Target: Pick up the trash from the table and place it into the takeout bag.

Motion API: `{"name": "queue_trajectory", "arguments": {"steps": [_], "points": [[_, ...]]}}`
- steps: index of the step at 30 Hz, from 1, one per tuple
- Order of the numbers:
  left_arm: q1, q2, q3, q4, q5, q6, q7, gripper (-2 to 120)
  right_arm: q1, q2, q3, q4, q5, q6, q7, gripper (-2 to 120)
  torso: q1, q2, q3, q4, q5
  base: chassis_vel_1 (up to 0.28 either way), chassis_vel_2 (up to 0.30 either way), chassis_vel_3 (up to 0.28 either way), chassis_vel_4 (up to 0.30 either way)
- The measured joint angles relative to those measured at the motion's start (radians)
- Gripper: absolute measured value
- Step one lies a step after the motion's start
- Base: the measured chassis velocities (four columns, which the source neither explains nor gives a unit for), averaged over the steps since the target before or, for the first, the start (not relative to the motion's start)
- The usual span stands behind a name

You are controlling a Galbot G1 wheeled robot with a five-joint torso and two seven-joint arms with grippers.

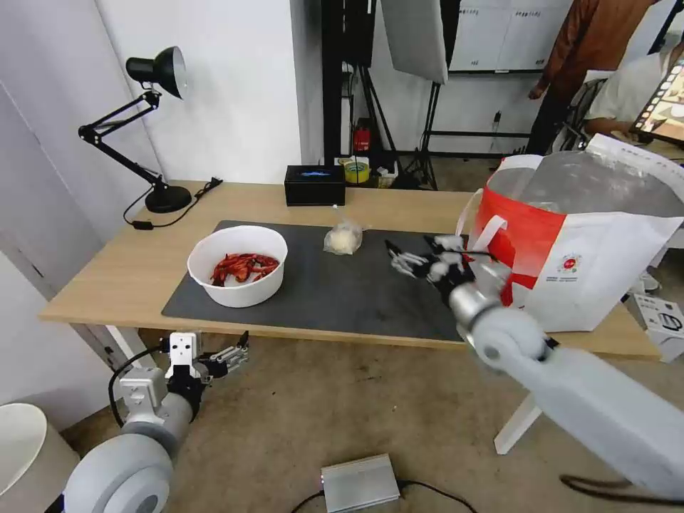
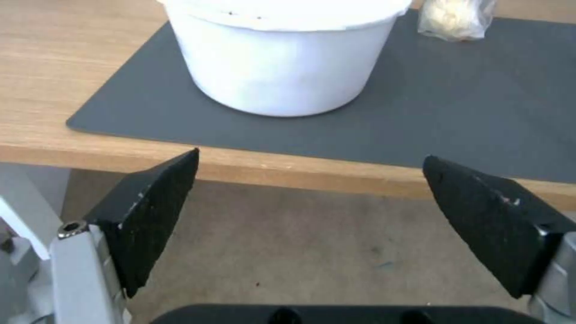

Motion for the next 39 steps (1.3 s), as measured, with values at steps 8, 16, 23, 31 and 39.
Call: {"name": "queue_trajectory", "arguments": {"steps": [8,16,23,31,39], "points": [[0.010,-0.011,-0.003,-0.003,0.007,0.000,-0.003,100,0.164,0.139,-0.091,-0.159,0.031,-0.179,0.065,100,0.000,0.000,0.000,-0.0001,-0.0003,0.000,0.000,0.000,0.000],[0.013,-0.016,-0.003,-0.004,0.011,-0.001,-0.004,100,0.282,0.308,-0.110,-0.372,0.049,-0.286,0.062,100,0.000,0.000,0.000,-0.0001,-0.0002,0.000,0.000,0.000,0.000],[0.018,-0.016,-0.006,-0.008,0.012,-0.001,-0.004,100,0.349,0.441,-0.098,-0.588,0.011,-0.333,0.054,100,0.000,0.000,0.000,-0.0002,-0.0001,0.000,0.000,0.000,0.000],[0.020,-0.018,-0.006,-0.009,0.015,-0.002,-0.004,100,0.373,0.523,-0.084,-0.695,-0.019,-0.353,0.042,100,0.000,0.000,0.000,0.0000,-0.0001,0.000,0.000,0.000,0.000],[0.021,-0.020,-0.007,-0.012,0.016,-0.002,-0.004,100,0.384,0.608,-0.068,-0.800,-0.070,-0.405,0.069,100,0.000,0.000,0.000,-0.0001,0.0000,0.000,0.000,0.000,0.000]]}}
